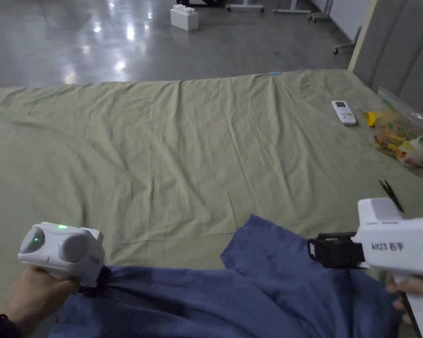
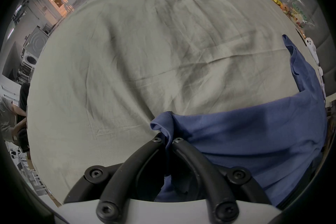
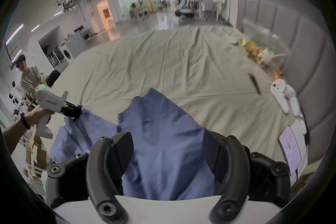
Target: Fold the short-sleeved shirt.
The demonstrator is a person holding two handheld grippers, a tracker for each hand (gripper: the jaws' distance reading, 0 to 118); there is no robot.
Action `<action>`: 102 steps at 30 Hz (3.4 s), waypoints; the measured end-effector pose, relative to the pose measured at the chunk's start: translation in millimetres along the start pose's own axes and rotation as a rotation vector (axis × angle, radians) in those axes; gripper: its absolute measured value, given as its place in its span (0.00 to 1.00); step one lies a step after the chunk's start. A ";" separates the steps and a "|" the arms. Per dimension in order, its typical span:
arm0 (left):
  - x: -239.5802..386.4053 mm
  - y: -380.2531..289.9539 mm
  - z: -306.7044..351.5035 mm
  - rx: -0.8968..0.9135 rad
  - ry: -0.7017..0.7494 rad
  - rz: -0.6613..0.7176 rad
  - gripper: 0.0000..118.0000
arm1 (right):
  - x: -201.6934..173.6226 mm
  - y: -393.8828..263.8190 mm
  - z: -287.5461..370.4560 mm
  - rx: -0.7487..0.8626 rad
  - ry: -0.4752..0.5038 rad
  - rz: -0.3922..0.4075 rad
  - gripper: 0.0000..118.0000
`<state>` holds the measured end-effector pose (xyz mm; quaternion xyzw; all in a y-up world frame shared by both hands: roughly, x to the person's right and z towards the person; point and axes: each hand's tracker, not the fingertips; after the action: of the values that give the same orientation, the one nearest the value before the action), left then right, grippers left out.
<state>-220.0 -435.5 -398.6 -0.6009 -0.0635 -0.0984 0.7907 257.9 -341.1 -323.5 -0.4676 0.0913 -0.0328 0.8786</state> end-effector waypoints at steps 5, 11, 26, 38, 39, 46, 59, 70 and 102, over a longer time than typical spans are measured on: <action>-11.8 10.1 -8.3 -0.034 -0.030 0.011 0.05 | 19.3 33.3 -78.7 -0.187 -0.067 -0.054 0.71; -8.3 7.3 -9.9 -0.032 -0.027 0.001 0.05 | 10.0 20.2 -107.5 -0.280 -0.125 0.087 0.68; -14.8 -72.2 85.3 0.382 -0.111 0.026 0.04 | -13.9 1.5 26.7 0.146 -0.009 -0.029 0.01; -78.4 -179.4 343.6 1.042 -0.194 0.205 0.04 | -19.7 -14.5 249.9 0.675 -0.011 -0.046 0.00; -70.0 -185.6 367.4 1.091 -0.175 0.221 0.04 | -20.1 -10.7 263.0 0.714 -0.017 -0.049 0.01; -108.3 -210.9 446.0 1.305 -0.101 0.303 0.04 | -53.1 27.0 345.0 0.959 -0.121 -0.026 0.01; -132.6 -193.2 527.9 1.414 -0.017 0.344 0.04 | -133.3 121.7 434.0 1.173 -0.175 0.170 0.01; -138.1 -157.6 541.3 1.420 0.039 0.285 0.04 | -150.3 158.0 458.6 1.212 -0.171 0.144 0.00; -162.6 21.2 427.0 1.303 0.128 0.343 0.04 | -151.8 286.5 295.0 1.150 -0.327 0.178 0.01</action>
<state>-365.6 -6.0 -338.8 0.0038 0.0334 0.0515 0.9981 157.4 81.8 -379.9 0.0925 -0.0386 0.0691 0.9926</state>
